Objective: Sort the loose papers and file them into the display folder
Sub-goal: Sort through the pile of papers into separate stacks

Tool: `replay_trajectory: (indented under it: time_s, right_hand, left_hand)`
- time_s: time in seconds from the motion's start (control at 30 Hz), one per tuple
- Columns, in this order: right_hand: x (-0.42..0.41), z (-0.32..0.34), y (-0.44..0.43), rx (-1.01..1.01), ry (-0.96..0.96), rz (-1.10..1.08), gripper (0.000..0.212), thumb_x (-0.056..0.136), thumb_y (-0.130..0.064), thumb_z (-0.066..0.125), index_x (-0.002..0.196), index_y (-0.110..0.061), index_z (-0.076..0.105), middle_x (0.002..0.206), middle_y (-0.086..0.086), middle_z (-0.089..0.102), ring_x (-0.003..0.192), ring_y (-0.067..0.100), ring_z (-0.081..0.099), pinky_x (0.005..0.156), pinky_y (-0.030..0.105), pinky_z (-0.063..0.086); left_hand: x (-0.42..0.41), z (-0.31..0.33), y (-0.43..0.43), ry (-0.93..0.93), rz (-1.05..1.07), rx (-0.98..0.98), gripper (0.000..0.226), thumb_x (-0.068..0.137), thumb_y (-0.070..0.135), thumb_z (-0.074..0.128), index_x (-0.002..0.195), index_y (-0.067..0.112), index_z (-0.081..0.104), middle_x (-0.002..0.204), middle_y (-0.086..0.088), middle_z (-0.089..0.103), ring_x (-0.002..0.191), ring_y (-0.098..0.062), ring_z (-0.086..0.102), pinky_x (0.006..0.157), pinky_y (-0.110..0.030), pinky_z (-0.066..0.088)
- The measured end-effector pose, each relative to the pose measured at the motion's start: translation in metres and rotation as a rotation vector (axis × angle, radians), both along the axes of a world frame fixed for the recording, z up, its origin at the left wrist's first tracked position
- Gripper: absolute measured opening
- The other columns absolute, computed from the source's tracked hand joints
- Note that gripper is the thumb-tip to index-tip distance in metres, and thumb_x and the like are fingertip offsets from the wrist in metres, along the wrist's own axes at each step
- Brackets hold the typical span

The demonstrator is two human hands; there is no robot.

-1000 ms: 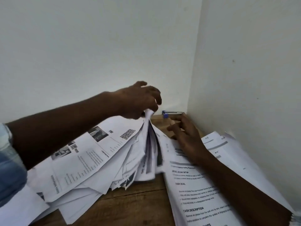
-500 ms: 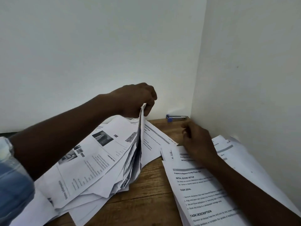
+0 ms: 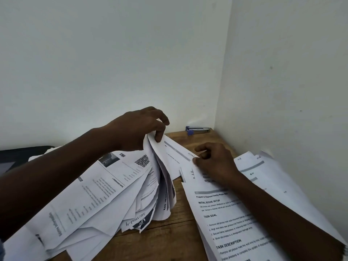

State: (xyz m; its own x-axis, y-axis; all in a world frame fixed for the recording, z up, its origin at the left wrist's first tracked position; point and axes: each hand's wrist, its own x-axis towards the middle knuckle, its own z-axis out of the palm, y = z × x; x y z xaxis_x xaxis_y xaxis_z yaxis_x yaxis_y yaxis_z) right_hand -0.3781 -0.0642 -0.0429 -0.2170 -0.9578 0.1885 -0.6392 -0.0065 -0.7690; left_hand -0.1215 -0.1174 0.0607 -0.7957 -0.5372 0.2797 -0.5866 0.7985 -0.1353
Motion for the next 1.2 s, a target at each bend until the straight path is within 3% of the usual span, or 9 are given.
replay_trajectory:
  time_s: [0.2,0.33,0.53,0.67,0.73,0.87,0.93,1.1,1.2]
  right_hand:
    - [0.024,0.023,0.015,-0.258,-0.558,0.350,0.041,0.084,-0.004,0.082,0.121,-0.017,0.069,0.087,0.004,0.079,0.090,0.015,0.075,0.097,0.035,0.056]
    - [0.042,0.023,0.026,-0.118,-0.815,0.623,0.044,0.093,0.003,0.068,0.134,-0.008,0.057,0.116,0.014,0.075,0.114,0.033,0.070,0.105,0.043,0.052]
    - [0.051,0.019,0.020,-0.152,-1.135,0.357,0.051,0.091,0.004,0.065,0.134,-0.022,0.055,0.126,0.002,0.059,0.098,0.010,0.071,0.085,0.037,0.059]
    - [0.046,0.019,0.020,-0.003,-1.196,0.428,0.055,0.091,-0.044,0.068,0.134,-0.013,0.056,0.123,0.015,0.065,0.101,0.025,0.069,0.085,0.040,0.061]
    - [0.045,0.024,0.023,0.143,-1.314,0.558,0.064,0.098,-0.062,0.050,0.139,-0.013,0.053,0.120,0.020,0.070,0.094,0.027,0.071,0.074,0.034,0.059]
    - [0.041,0.028,0.018,0.177,-1.178,0.627,0.073,0.096,-0.074,0.038,0.137,-0.015,0.053,0.115,0.022,0.072,0.102,0.031,0.068,0.098,0.045,0.041]
    - [0.035,0.029,0.013,0.023,-0.855,0.404,0.051,0.099,-0.062,0.046,0.127,-0.021,0.061,0.099,0.011,0.078,0.096,0.024,0.074,0.099,0.045,0.048]
    - [0.000,0.021,0.001,-0.212,0.038,-0.012,0.014,0.094,-0.030,0.061,0.092,-0.021,0.072,0.088,-0.004,0.070,0.088,0.016,0.065,0.080,0.033,0.050]
    - [0.000,0.008,0.002,-0.059,0.290,0.007,0.042,0.090,-0.050,0.048,0.065,-0.018,0.058,0.068,-0.004,0.060,0.080,0.024,0.060,0.074,0.036,0.046]
  left_hand:
    - [0.009,0.002,0.003,0.052,-0.080,0.023,0.046,0.061,-0.003,0.076,0.085,0.032,0.060,0.151,0.020,0.042,0.137,-0.012,0.043,0.078,-0.046,0.055]
    - [0.011,-0.005,-0.003,0.144,-0.195,0.179,0.042,0.061,-0.007,0.073,0.081,0.029,0.063,0.143,0.020,0.057,0.140,-0.013,0.045,0.090,-0.050,0.053]
    - [0.006,-0.013,-0.006,0.106,-0.178,0.243,0.029,0.067,0.010,0.064,0.095,0.020,0.069,0.115,0.027,0.067,0.116,-0.010,0.060,0.090,-0.045,0.052]
    - [-0.001,-0.008,0.006,0.009,-0.018,0.278,0.086,0.076,0.020,0.069,0.150,0.045,0.033,0.139,0.025,0.051,0.122,-0.004,0.051,0.099,-0.038,0.047]
    - [-0.009,-0.005,0.011,-0.132,-0.007,0.218,0.109,0.079,0.015,0.075,0.155,0.055,0.009,0.149,0.020,0.047,0.127,-0.010,0.047,0.100,-0.037,0.042]
    - [-0.025,0.008,0.009,-0.218,-0.060,0.125,0.075,0.076,0.007,0.065,0.138,0.047,0.050,0.115,0.017,0.066,0.115,-0.013,0.051,0.087,-0.040,0.048]
    - [-0.024,0.016,0.008,-0.233,-0.053,0.049,0.055,0.075,0.005,0.062,0.116,0.042,0.066,0.101,0.018,0.067,0.109,-0.012,0.053,0.084,-0.043,0.051]
    - [0.006,0.030,0.008,-0.137,-0.011,0.120,0.041,0.069,0.007,0.057,0.089,0.041,0.070,0.089,0.020,0.066,0.102,-0.004,0.051,0.074,-0.042,0.053]
    - [0.025,0.023,0.005,-0.049,-0.029,0.090,0.049,0.063,-0.001,0.068,0.085,0.042,0.068,0.094,0.022,0.066,0.102,-0.009,0.055,0.072,-0.045,0.054]
